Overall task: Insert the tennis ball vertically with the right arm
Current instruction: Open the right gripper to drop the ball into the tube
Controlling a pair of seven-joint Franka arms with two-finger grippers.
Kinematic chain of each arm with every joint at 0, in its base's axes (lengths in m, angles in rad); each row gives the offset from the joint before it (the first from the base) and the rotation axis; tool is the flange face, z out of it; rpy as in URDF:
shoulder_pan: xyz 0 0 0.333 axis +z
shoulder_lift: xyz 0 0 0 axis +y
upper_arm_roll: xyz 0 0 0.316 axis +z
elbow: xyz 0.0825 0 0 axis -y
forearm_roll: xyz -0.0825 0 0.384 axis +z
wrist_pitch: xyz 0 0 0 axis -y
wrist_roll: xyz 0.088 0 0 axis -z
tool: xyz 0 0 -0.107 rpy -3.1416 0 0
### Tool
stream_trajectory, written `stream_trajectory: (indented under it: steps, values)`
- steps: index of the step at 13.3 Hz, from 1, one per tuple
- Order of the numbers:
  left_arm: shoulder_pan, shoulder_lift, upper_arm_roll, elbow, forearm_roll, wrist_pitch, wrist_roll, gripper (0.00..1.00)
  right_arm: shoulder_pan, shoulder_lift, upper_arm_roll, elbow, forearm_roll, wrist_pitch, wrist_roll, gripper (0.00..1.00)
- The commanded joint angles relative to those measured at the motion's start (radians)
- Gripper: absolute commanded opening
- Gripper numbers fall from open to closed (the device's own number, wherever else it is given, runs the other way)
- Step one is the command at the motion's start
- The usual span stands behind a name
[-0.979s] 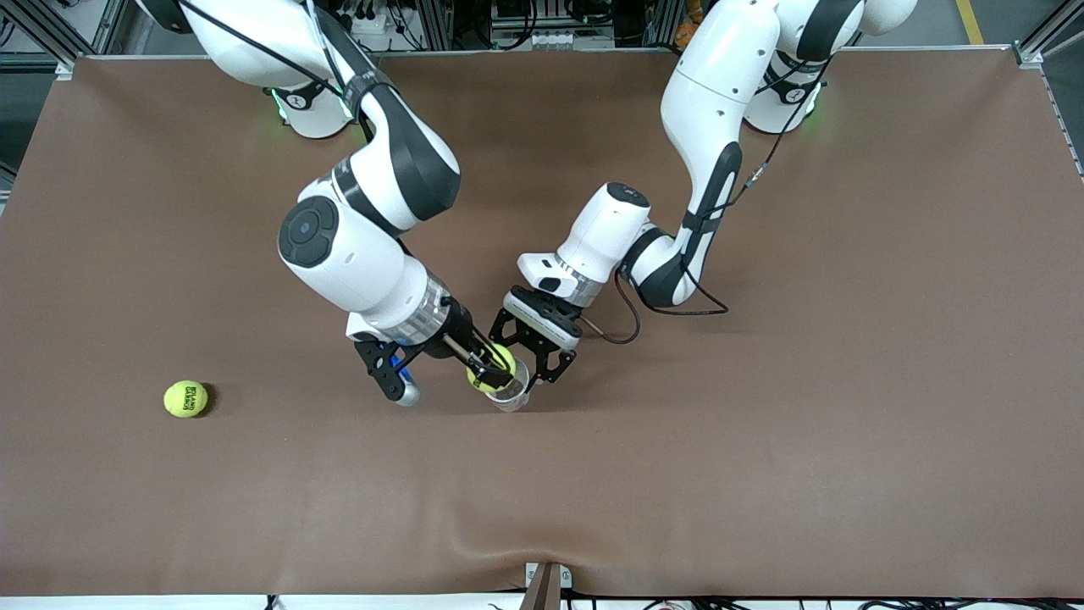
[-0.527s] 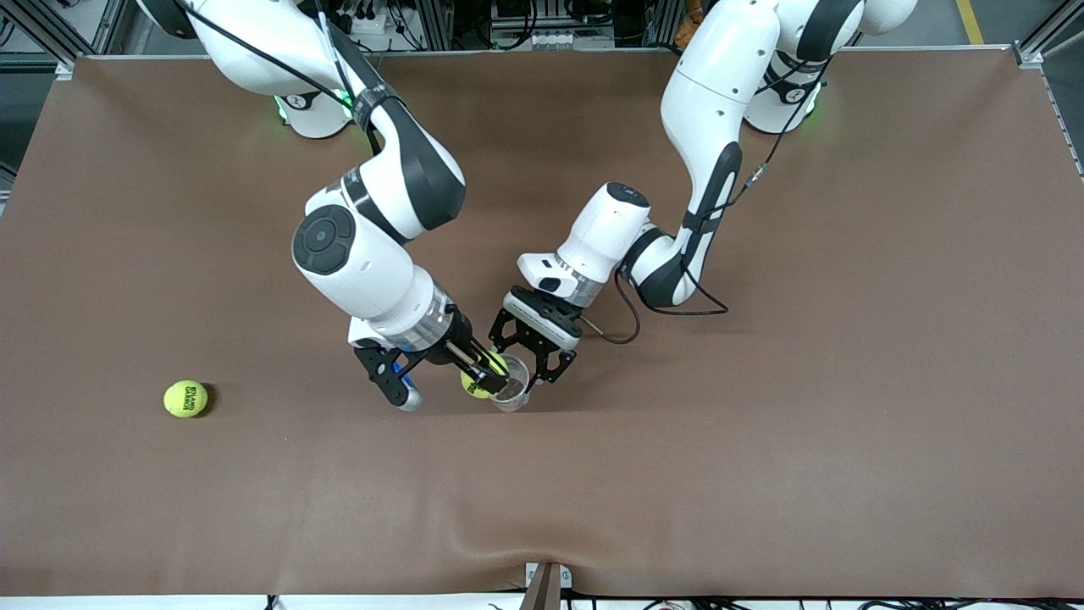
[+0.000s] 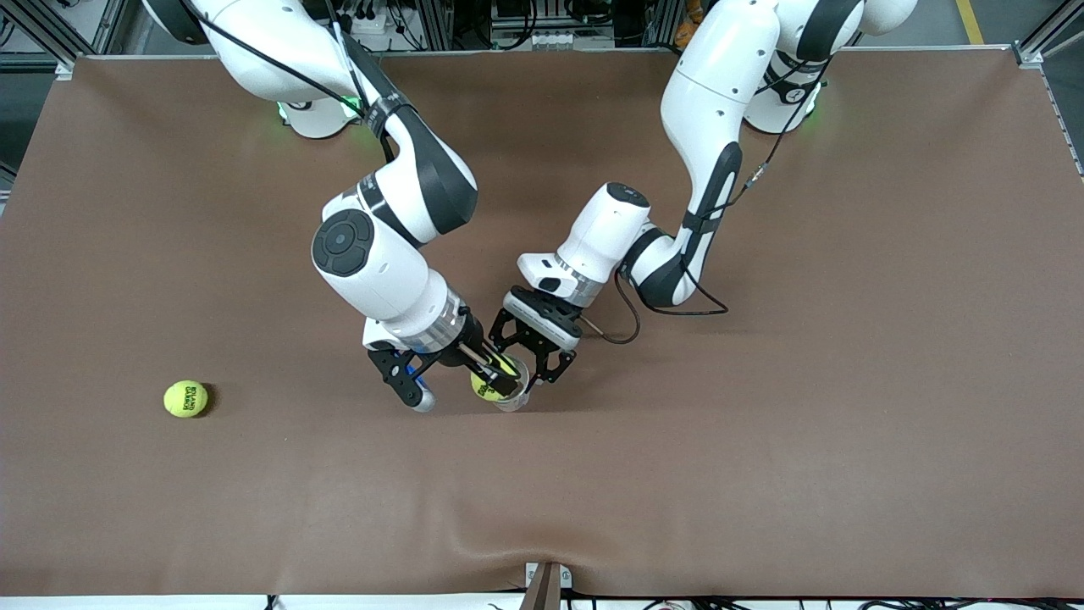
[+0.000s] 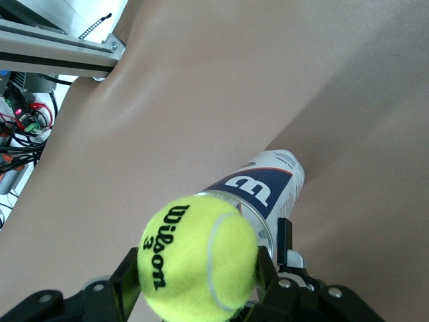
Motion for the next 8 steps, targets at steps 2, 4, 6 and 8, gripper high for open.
stream_trajectory:
  steps: [2,4,6,8]
  values:
    - [-0.011,0.026,0.015,0.029,0.013,0.008,-0.012,0.72,0.012,0.015,-0.003,0.02,-0.01,0.001,0.013,1.0]
    - [-0.009,0.026,0.015,0.029,0.013,0.007,-0.012,0.72,0.024,0.012,-0.005,0.021,-0.012,0.001,0.015,1.0]
    - [-0.011,0.026,0.015,0.031,0.013,0.008,-0.012,0.72,0.014,0.002,-0.005,0.021,-0.01,-0.012,0.006,1.0]
    - [-0.011,0.026,0.015,0.029,0.013,0.007,-0.012,0.73,-0.009,-0.011,-0.008,0.024,-0.009,-0.055,-0.013,1.0]
